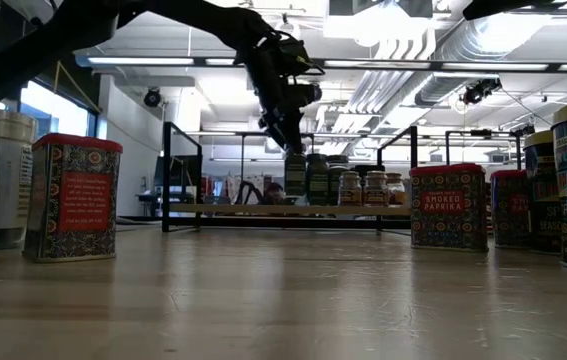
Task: Shelf spices
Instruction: Put the green seasoning bottle on the shelf aligned to the left of the green seasoning can
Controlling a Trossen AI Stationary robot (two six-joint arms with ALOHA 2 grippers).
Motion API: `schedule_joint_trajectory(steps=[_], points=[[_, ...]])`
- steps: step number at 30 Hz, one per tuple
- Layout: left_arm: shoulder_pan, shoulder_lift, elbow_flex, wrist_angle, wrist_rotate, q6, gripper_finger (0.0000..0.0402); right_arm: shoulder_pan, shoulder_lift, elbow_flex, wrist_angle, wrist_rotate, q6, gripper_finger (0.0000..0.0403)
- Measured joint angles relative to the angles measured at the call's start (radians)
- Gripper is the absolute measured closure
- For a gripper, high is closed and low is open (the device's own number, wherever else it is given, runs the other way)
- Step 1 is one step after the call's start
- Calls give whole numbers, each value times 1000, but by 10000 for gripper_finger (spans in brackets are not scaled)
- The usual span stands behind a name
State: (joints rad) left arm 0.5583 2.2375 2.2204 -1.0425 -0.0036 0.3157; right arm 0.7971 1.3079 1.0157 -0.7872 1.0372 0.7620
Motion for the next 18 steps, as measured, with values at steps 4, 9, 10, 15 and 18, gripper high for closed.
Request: schedule_joint_trajectory(steps=[4,9,10,15,18], points=[[0,0,0,-1,0,-4,181,0,0,0,0,0,0,167],[2,0,0,-1,3,-16,180,0,0,0,0,0,0,167],[3,0,0,-1,3,-17,180,0,0,0,0,0,0,167],[11,0,0,-1,4,-21,180,0,0,0,0,0,0,167],[18,0,-8,7,38,-22,175,0,0,0,1,0,0,167]])
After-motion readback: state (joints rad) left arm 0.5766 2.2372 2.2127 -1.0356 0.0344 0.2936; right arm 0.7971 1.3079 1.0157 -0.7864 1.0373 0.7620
